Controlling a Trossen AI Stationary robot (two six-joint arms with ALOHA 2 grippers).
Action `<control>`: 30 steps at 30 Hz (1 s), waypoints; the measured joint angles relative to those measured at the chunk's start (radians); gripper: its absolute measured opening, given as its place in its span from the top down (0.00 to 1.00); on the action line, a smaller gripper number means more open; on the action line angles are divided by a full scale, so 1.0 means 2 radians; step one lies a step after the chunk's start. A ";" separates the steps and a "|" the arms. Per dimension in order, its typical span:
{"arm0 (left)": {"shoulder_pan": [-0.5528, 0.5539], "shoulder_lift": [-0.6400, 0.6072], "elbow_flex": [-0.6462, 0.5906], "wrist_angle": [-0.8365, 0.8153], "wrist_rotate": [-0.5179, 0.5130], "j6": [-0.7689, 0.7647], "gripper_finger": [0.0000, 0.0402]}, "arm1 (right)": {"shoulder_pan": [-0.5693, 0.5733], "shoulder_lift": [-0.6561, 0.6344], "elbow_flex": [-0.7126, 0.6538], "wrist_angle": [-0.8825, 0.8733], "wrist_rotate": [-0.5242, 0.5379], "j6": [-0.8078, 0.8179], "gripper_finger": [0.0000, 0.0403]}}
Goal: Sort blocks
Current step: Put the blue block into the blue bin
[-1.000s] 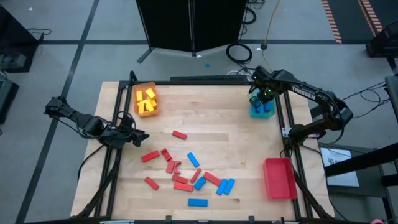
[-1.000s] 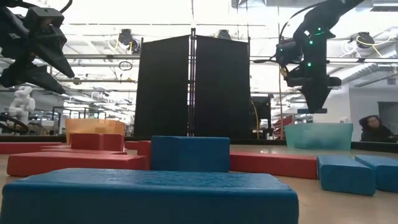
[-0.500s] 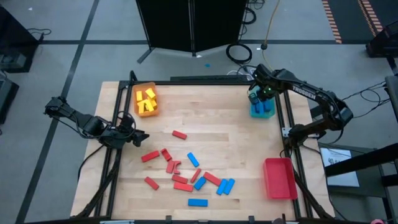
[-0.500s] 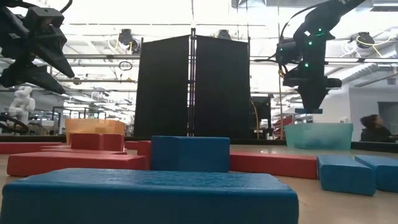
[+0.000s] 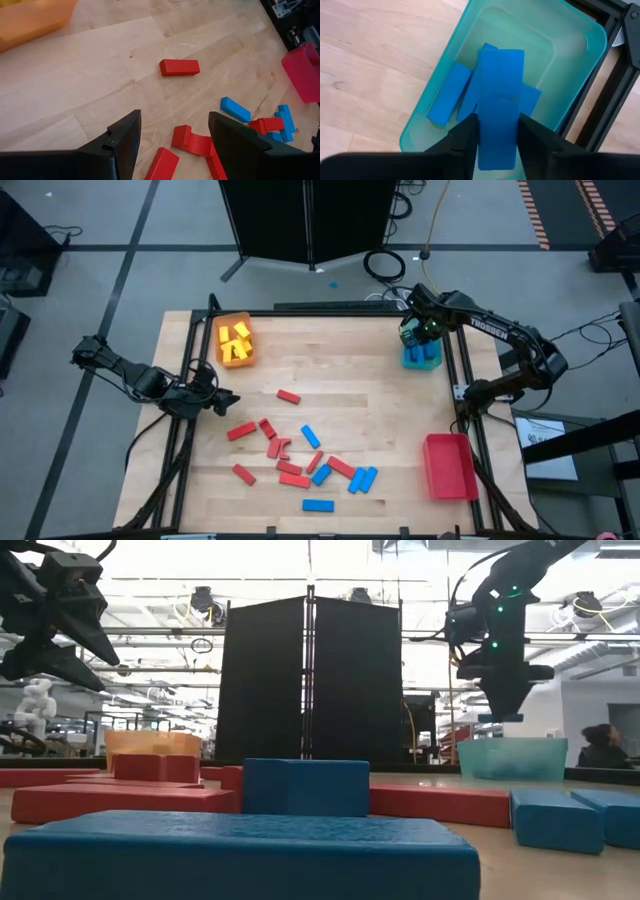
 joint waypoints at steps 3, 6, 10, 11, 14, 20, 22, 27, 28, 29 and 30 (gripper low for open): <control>0.000 0.000 0.000 0.000 0.000 0.000 0.43 | 0.000 0.000 0.000 -0.007 0.000 0.000 0.68; 0.000 0.000 0.000 0.000 0.000 0.000 0.43 | 0.001 0.000 0.000 -0.013 -0.001 0.000 0.65; 0.000 0.000 0.000 0.000 0.000 -0.003 0.43 | 0.001 0.000 0.000 -0.018 -0.011 -0.002 0.65; 0.000 0.000 0.000 0.000 0.000 -0.003 0.43 | 0.001 0.000 0.000 -0.019 -0.013 -0.003 0.64; 0.000 0.000 0.000 0.000 0.000 -0.003 0.43 | 0.007 -0.001 0.000 -0.013 -0.049 -0.024 0.64; 0.000 0.000 0.000 0.000 0.000 -0.002 0.43 | 0.049 -0.032 0.000 0.041 -0.174 -0.042 0.57; 0.000 0.000 0.000 -0.001 0.000 0.000 0.43 | 0.070 -0.046 0.000 0.070 -0.238 -0.034 0.52; 0.000 0.000 0.000 -0.001 0.000 0.000 0.43 | 0.191 -0.066 0.000 0.159 -0.304 0.014 0.38; 0.000 0.000 0.000 -0.002 0.000 0.000 0.43 | 0.223 -0.066 0.000 0.177 -0.292 0.017 0.35; 0.000 0.000 0.000 -0.002 0.000 0.000 0.43 | 0.255 -0.066 0.000 0.193 -0.279 0.017 0.33; 0.000 0.000 0.000 -0.002 0.000 0.000 0.43 | 0.287 -0.062 0.000 0.211 -0.262 0.015 0.31</control>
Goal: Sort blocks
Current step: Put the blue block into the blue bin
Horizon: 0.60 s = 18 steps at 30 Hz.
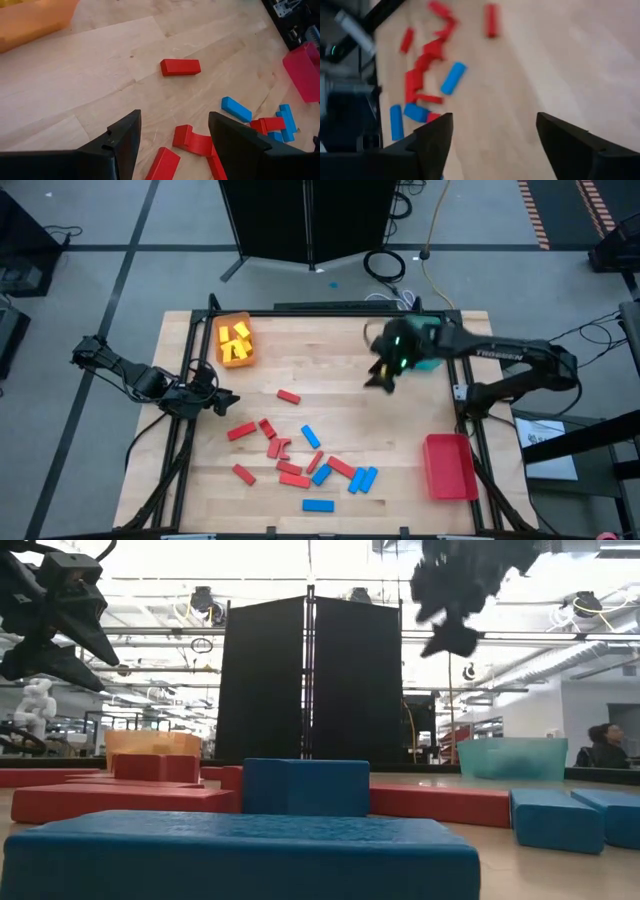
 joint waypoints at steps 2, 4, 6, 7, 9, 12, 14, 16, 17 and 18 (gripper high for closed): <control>0.000 0.000 0.000 0.000 0.000 0.000 0.43 | 0.055 0.010 0.000 0.039 0.028 -0.004 0.28; 0.000 0.000 0.000 0.000 0.000 0.000 0.43 | 0.100 0.026 0.000 0.065 0.051 -0.007 0.26; 0.000 0.000 0.000 0.000 0.000 -0.001 0.43 | 0.137 0.042 0.000 0.082 0.056 -0.004 0.25; 0.000 0.000 0.000 0.000 0.000 -0.003 0.43 | 0.155 0.052 0.000 0.086 0.057 0.000 0.25; 0.000 0.000 0.000 0.000 0.000 -0.003 0.43 | 0.192 0.074 0.000 0.086 0.059 0.001 0.24; 0.000 0.000 0.000 0.000 0.000 -0.003 0.43 | 0.243 0.109 0.000 0.075 0.057 -0.006 0.24; 0.000 0.000 0.000 0.000 0.000 -0.003 0.43 | 0.270 0.133 0.000 0.068 0.058 -0.018 0.24; 0.000 0.000 0.000 0.000 0.000 -0.003 0.43 | 0.294 0.157 0.000 0.057 0.064 -0.030 0.24; 0.000 0.000 0.000 0.000 0.000 -0.003 0.43 | 0.305 0.167 0.000 0.056 0.070 -0.032 0.24; 0.000 0.000 0.000 0.000 0.000 -0.003 0.43 | 0.314 0.178 0.000 0.054 0.074 -0.033 0.24</control>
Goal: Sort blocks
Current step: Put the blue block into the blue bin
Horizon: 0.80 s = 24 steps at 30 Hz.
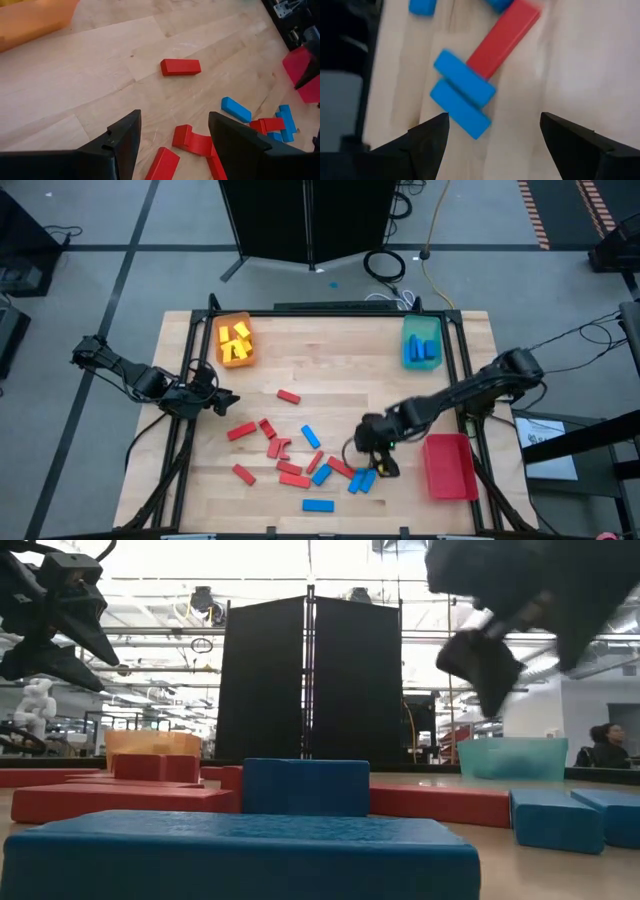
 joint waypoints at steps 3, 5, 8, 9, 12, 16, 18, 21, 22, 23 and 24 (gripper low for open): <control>0.000 0.000 0.000 0.000 0.000 0.000 0.43 | 0.026 0.027 0.000 0.000 0.012 0.000 0.24; 0.000 0.000 0.000 0.000 0.000 0.000 0.43 | 0.043 0.041 0.000 0.000 0.026 -0.002 0.24; 0.000 0.000 0.000 0.000 0.000 0.000 0.43 | 0.064 0.061 0.000 0.007 0.045 -0.007 0.24; 0.000 0.000 0.000 0.000 0.000 0.000 0.43 | 0.070 0.067 0.000 0.009 0.049 -0.007 0.24; 0.000 0.000 0.000 0.000 0.000 0.001 0.43 | 0.084 0.084 0.000 0.015 0.062 -0.005 0.24; 0.000 0.000 0.000 0.000 0.002 0.002 0.43 | 0.095 0.096 0.001 0.019 0.080 0.010 0.24; 0.000 0.000 0.000 0.000 0.003 0.003 0.43 | 0.097 0.099 0.002 0.022 0.083 0.018 0.24; 0.000 0.000 0.000 0.000 0.003 0.004 0.43 | 0.098 0.103 0.002 0.025 0.100 0.028 0.27; 0.000 0.000 0.000 -0.001 0.003 0.004 0.43 | 0.099 0.103 0.002 0.026 0.105 0.030 0.28; 0.000 0.000 0.000 -0.001 0.003 0.004 0.43 | 0.099 0.103 0.002 0.026 0.109 0.032 0.30; 0.000 0.000 0.000 -0.001 0.003 0.004 0.43 | 0.098 0.103 0.002 0.027 0.112 0.032 0.33</control>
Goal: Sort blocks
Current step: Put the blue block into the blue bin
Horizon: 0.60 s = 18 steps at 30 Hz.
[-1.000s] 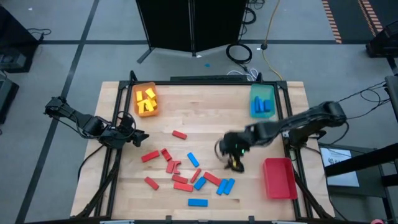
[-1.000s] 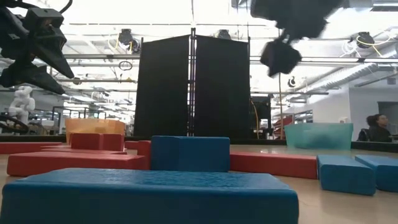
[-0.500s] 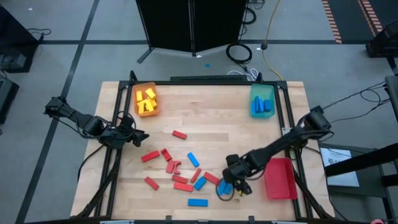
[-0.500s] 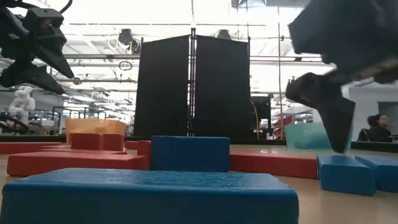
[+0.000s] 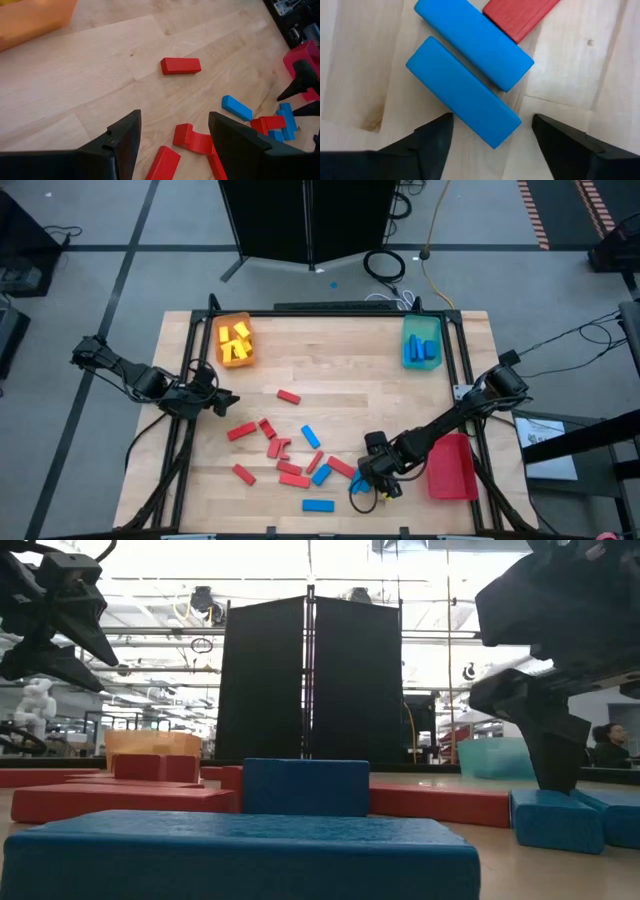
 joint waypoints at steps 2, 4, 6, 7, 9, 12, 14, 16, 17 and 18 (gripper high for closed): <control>0.000 0.000 0.000 0.000 0.000 0.000 0.43 | 0.000 0.000 0.000 0.002 0.006 0.000 0.38; 0.000 0.000 0.000 -0.001 0.000 0.000 0.43 | 0.000 0.001 -0.001 0.002 0.013 0.000 0.45; 0.000 0.000 0.000 -0.003 0.000 0.000 0.43 | 0.000 0.001 -0.001 0.003 0.016 -0.001 0.53; 0.000 0.000 0.000 -0.006 0.000 0.000 0.43 | 0.000 0.001 -0.001 0.003 0.017 -0.001 0.57; 0.000 0.000 0.000 -0.013 0.000 0.000 0.43 | -0.001 0.001 -0.001 0.004 0.018 -0.002 0.65; 0.000 0.000 0.000 -0.014 0.000 0.000 0.43 | -0.001 0.001 -0.001 0.005 0.018 0.000 0.78; 0.000 0.000 0.000 -0.014 0.000 0.000 0.43 | -0.003 0.001 -0.001 0.002 0.025 0.008 0.87; 0.000 0.000 0.000 -0.014 0.000 0.000 0.43 | -0.007 0.001 -0.001 -0.010 0.038 0.017 0.94; 0.000 0.000 0.000 -0.014 0.000 0.000 0.43 | -0.011 0.001 0.000 -0.017 0.042 0.021 0.97; 0.000 0.000 0.000 -0.014 0.000 0.000 0.43 | -0.017 0.000 0.000 -0.020 0.041 0.023 0.99</control>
